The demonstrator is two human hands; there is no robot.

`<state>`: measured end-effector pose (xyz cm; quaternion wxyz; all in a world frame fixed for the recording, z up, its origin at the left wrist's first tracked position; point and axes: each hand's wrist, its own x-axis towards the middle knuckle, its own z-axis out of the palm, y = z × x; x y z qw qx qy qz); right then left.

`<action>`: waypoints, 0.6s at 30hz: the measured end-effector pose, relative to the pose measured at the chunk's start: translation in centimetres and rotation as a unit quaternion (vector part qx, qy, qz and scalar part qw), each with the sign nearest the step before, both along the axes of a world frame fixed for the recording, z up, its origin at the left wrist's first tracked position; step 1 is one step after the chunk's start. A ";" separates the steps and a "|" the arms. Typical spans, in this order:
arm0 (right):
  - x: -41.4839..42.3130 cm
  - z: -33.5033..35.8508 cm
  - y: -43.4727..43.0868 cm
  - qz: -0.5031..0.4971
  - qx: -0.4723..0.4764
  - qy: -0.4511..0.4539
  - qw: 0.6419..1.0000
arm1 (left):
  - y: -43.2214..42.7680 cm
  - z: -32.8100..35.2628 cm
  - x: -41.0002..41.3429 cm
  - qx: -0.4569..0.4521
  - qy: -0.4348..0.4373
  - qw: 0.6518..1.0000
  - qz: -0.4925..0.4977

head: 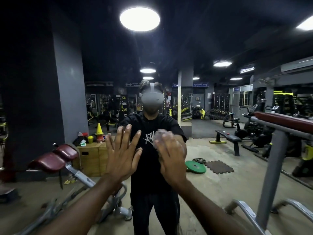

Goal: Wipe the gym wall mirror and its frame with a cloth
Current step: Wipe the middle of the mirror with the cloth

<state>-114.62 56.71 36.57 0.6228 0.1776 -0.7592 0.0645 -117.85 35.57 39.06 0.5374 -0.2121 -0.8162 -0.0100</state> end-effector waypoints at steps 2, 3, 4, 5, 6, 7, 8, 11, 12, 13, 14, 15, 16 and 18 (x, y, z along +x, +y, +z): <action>0.1 0.5 1.9 -0.009 0.027 -0.006 1.000 | -1.6 0.6 -0.1 0.004 -0.001 1.000 0.003; -0.1 0.7 2.5 -0.049 -0.046 0.003 0.998 | -2.7 1.1 -0.2 0.019 -0.004 1.000 0.009; -0.2 0.7 2.7 -0.089 -0.152 0.006 0.984 | -3.8 1.6 -0.3 0.038 -0.008 0.999 0.015; -0.3 0.7 2.0 -0.110 -0.232 0.007 0.967 | -4.9 2.3 -0.5 0.051 -0.014 0.998 0.017; -0.4 0.5 0.8 -0.116 -0.251 0.006 0.961 | -5.7 3.1 -0.5 0.048 -0.017 0.999 0.017; -0.7 0.4 -0.5 -0.101 -0.209 0.007 0.973 | -6.3 3.9 -0.7 0.031 -0.012 0.999 0.018; -1.1 0.1 -1.8 -0.065 -0.123 0.006 0.990 | -6.9 4.9 -0.9 0.010 -0.002 1.000 0.021; -1.6 3.2 -2.9 -0.013 0.124 0.019 0.992 | -7.6 8.5 -1.7 0.016 0.006 1.000 0.027; -1.7 5.8 -2.3 -0.021 0.130 0.025 0.991 | -7.7 9.7 -1.8 0.024 0.003 0.999 0.024; -1.9 8.7 -1.6 -0.030 0.097 0.035 0.994 | -8.0 10.6 -2.1 0.024 0.001 0.999 0.021; -1.6 11.9 -0.7 -0.043 0.035 0.043 0.998 | -8.1 10.9 -2.2 0.020 0.001 1.000 0.018; -1.3 14.9 0.2 -0.059 -0.038 0.045 0.996 | -8.4 11.1 -2.4 0.015 0.003 1.000 0.014; -0.9 17.6 1.0 -0.076 -0.116 0.048 0.989 | -8.6 10.9 -2.7 0.012 0.010 1.000 0.012; -0.7 20.6 0.8 -0.081 -0.233 0.058 0.967 | -8.6 10.6 -3.1 0.013 0.027 1.000 0.008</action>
